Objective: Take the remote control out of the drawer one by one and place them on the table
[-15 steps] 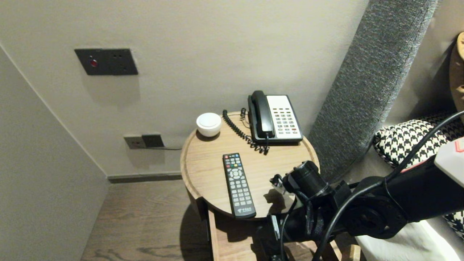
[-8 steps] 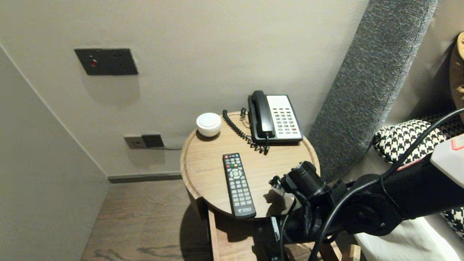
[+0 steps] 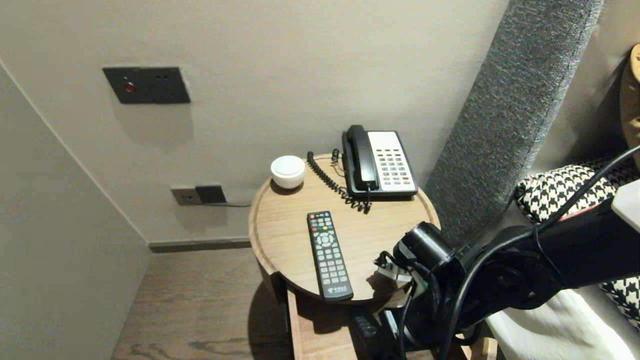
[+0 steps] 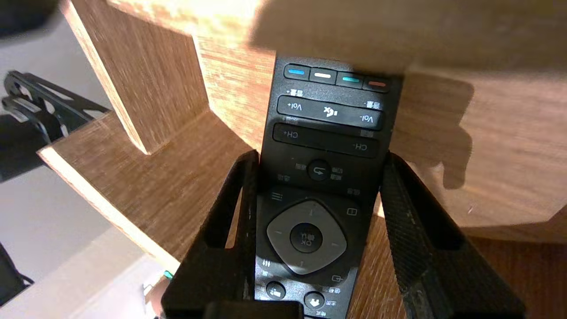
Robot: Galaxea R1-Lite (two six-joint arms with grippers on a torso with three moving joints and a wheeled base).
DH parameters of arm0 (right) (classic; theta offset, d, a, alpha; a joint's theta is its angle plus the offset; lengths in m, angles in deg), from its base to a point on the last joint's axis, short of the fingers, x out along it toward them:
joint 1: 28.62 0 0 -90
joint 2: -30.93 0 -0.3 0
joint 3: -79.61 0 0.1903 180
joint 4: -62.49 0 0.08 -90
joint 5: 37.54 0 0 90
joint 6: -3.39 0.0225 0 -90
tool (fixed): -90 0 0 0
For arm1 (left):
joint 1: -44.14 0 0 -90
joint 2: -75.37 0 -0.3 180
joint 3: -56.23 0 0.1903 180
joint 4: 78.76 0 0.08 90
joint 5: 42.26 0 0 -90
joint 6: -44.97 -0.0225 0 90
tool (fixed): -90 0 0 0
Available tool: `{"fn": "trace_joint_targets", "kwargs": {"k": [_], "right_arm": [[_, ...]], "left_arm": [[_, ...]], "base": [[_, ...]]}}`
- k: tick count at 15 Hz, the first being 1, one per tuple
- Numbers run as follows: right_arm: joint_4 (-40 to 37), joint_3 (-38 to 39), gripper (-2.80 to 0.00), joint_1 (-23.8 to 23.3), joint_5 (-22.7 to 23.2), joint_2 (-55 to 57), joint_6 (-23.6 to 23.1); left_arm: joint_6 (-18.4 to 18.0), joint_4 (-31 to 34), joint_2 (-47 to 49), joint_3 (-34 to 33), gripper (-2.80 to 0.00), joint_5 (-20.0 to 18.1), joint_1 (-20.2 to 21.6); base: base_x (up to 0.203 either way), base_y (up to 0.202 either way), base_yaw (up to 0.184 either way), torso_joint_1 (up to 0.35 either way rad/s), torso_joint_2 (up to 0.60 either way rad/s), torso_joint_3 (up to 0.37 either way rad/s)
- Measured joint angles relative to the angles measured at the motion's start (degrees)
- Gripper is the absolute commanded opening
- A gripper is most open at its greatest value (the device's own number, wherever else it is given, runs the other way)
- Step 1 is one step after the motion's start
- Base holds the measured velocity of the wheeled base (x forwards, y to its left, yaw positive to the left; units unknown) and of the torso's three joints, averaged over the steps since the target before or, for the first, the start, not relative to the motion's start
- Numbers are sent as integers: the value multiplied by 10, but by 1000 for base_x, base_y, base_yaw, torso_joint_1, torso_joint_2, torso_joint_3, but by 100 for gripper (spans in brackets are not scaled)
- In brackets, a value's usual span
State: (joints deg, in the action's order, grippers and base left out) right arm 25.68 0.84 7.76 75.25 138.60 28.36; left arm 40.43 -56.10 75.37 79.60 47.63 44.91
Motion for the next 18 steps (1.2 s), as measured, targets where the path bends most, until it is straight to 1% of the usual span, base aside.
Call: {"fn": "trace_joint_targets", "kwargs": {"k": [4, 7, 11, 18], "right_arm": [[-17, -2, -280, 0, 1, -10, 0], [-44, -3, -280, 0, 1, -36, 0], [-102, -4, -280, -4, 0, -89, -9], [-190, -10, -280, -5, -3, -186, -10]], "left_arm": [[0, 0, 0, 0, -280, 0, 0], [0, 0, 0, 0, -280, 0, 0], [0, 0, 0, 0, -280, 0, 0], [0, 0, 0, 0, -280, 0, 0]], "base": [[0, 0, 0, 0, 0, 0], [0, 0, 0, 0, 0, 0], [0, 0, 0, 0, 0, 0], [0, 0, 0, 0, 0, 0]]}}
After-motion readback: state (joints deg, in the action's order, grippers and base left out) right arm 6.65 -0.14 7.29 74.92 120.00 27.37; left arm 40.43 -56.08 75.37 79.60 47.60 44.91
